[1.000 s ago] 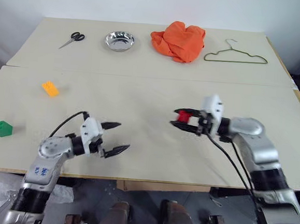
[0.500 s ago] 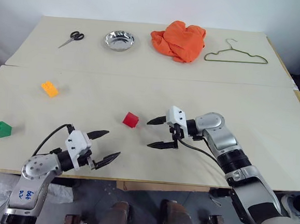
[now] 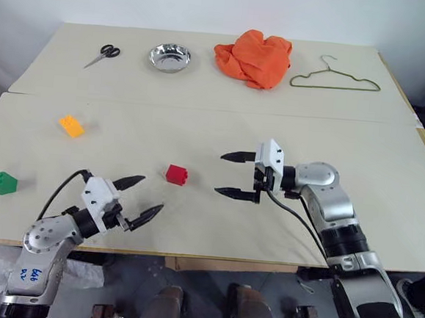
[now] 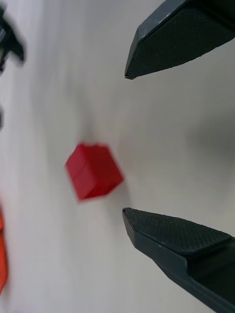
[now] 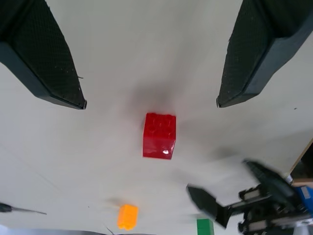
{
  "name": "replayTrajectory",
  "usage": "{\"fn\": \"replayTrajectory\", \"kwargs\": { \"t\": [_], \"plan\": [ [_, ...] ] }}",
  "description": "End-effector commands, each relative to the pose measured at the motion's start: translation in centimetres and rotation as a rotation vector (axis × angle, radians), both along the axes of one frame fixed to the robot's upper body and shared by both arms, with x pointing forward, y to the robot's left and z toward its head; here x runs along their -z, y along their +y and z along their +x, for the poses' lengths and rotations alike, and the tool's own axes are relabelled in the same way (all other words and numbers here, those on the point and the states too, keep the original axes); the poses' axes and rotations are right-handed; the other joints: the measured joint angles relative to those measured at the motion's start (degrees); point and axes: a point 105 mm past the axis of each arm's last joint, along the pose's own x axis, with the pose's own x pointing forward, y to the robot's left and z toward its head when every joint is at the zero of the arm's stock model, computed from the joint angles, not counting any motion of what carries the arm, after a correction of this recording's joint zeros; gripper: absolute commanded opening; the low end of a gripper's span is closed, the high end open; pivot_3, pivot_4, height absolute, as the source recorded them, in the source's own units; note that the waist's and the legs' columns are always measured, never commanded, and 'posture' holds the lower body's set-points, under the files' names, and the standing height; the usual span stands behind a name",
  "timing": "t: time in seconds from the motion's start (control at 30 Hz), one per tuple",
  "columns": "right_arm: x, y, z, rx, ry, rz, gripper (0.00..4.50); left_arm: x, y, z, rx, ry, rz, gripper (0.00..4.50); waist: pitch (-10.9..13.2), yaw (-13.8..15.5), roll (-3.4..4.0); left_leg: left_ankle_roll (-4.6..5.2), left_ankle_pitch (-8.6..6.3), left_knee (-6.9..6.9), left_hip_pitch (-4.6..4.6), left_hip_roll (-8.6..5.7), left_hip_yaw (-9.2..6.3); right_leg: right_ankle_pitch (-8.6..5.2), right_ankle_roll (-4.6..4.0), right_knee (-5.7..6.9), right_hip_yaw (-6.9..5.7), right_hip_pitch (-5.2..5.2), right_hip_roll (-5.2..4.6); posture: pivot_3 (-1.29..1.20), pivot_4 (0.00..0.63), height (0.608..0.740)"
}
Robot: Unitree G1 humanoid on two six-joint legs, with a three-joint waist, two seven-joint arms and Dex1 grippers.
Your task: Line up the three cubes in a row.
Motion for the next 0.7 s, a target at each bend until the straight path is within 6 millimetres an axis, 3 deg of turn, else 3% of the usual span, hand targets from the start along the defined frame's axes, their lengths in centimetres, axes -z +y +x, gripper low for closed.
{"fn": "replayTrajectory", "kwargs": {
  "t": [0.03,0.23,0.33,0.63,0.7],
  "plan": [
    [-2.1,0.2,-0.3,0.019,-0.057,0.044,3.23,-1.1,1.8,0.4,-0.075,-0.036,-0.041,4.5,0.0,-0.07,0.0,-0.01,0.0,0.0,0.01,0.01,0.01,0.0,0.0,0.02,0.0,-0.01,0.01,0.0,0.15,0.74],
    [-1.3,0.2,-1.1,0.038,-0.047,0.036,1.12,-2.4,2.1,1.1,-0.061,-0.065,-0.039,4.5,0.0,0.33,0.0,-0.01,0.0,0.03,0.01,0.0,-0.01,-0.01,-0.01,0.02,-0.02,0.02,0.01,0.0,0.15,0.74],
    [-1.1,-0.1,-1.7,0.042,-0.039,0.047,0.09,-3.0,2.1,1.5,-0.034,-0.07,-0.026,3.82,0.0,0.24,0.0,0.01,-0.01,0.02,0.0,-0.03,-0.02,0.0,-0.01,0.01,-0.01,0.02,0.0,0.0,0.15,0.74],
    [-0.8,-0.5,-1.7,0.089,-0.009,0.045,0.0,-3.2,2.0,2.4,0.027,-0.063,0.016,1.17,0.0,0.04,0.0,-0.01,-0.01,-0.01,0.02,0.03,0.01,-0.01,-0.01,0.02,0.0,-0.01,0.03,0.0,0.15,0.74],
    [-0.7,-0.4,-1.7,0.095,-0.011,0.038,0.35,-3.2,1.8,2.6,0.034,-0.065,0.021,0.55,0.0,0.07,0.0,-0.01,-0.01,-0.01,0.02,0.02,0.01,-0.01,-0.01,0.02,-0.01,-0.01,0.03,0.0,0.15,0.74]
  ]
}}
